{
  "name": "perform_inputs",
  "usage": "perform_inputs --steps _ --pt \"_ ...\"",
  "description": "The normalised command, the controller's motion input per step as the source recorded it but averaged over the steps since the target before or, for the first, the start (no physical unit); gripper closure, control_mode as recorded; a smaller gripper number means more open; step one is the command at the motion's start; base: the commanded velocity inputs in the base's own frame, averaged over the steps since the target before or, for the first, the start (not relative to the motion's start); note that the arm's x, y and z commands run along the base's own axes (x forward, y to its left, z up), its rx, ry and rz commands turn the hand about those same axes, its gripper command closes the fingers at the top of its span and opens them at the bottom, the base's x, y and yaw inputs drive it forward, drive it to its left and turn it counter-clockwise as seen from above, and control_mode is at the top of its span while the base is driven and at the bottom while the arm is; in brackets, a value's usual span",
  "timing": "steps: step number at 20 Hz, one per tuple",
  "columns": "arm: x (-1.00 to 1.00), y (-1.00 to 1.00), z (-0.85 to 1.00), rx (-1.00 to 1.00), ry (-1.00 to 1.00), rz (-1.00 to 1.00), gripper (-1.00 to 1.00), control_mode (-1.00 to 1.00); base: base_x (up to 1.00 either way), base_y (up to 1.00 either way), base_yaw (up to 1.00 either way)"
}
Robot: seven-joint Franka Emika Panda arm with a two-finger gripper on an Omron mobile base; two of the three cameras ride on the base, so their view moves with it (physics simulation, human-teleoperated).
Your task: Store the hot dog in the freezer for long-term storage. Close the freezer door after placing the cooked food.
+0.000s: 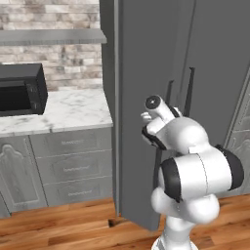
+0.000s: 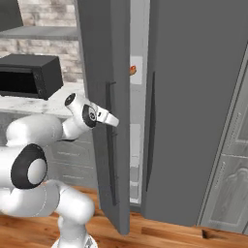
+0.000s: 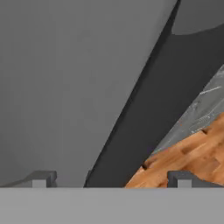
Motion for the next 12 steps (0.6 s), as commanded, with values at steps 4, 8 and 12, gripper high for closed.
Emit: perform_inputs --steps 4,8,12 --pt "0.21 -0.5 0.19 0.23 0.0 0.11 -1.0 -1.0 0.0 0.0 0.0" --pt "0.25 -0.26 0.2 0.17 0.0 0.08 -1.0 -1.0 0.0 0.0 0.0" --pt "0.37 -0.03 0.24 0.09 -0.01 0.07 -1.0 -1.0 0.0 0.0 0.0"
